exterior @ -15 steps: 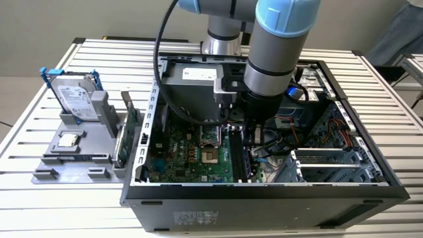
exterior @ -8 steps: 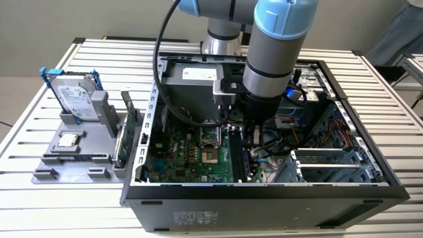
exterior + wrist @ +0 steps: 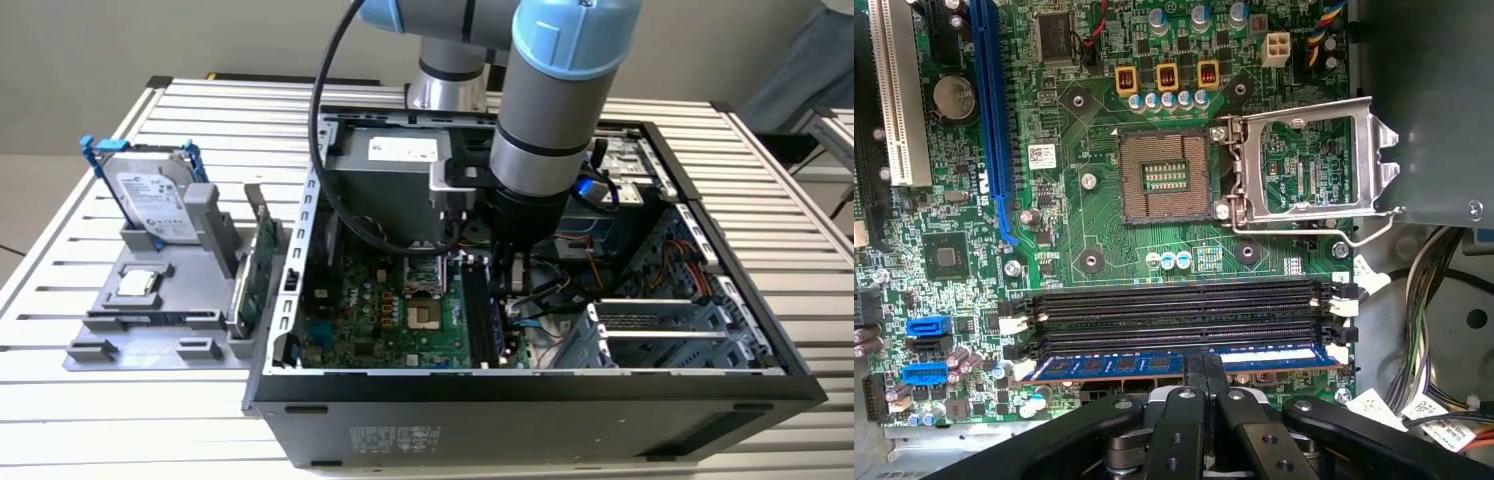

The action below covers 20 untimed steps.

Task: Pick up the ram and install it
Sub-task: 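Press down the ram until it locks into place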

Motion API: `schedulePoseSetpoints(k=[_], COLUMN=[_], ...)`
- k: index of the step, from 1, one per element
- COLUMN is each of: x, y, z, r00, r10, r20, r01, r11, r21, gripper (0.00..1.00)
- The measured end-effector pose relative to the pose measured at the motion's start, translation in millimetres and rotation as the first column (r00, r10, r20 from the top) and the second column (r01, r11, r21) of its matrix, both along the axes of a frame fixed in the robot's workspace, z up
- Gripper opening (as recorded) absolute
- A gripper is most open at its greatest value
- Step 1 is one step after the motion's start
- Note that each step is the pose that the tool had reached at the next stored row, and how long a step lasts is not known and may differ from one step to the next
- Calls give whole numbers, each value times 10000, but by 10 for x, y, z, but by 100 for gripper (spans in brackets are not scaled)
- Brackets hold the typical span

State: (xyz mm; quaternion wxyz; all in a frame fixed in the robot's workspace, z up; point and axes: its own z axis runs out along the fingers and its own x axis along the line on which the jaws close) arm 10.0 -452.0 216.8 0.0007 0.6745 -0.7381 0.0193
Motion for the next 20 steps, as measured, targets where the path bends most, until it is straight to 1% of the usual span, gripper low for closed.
schedulePoseSetpoints(k=[3,5,7,9,13,17,20], x=[0,1,0,0,0,0,0], y=[2,7,2,1,1,1,1], z=[15,49,120,184,351,498,594], r00=[10000,10000,10000,10000,10000,10000,10000], r10=[0,-1,-1,-1,0,-1,-1], r20=[-2,8,2,2,1,1,1], r01=[0,1,1,1,0,1,1], r11=[10000,10000,10000,10000,10000,10000,10000], r21=[-8,34,8,7,2,4,3], gripper=[0,0,0,0,0,0,0])
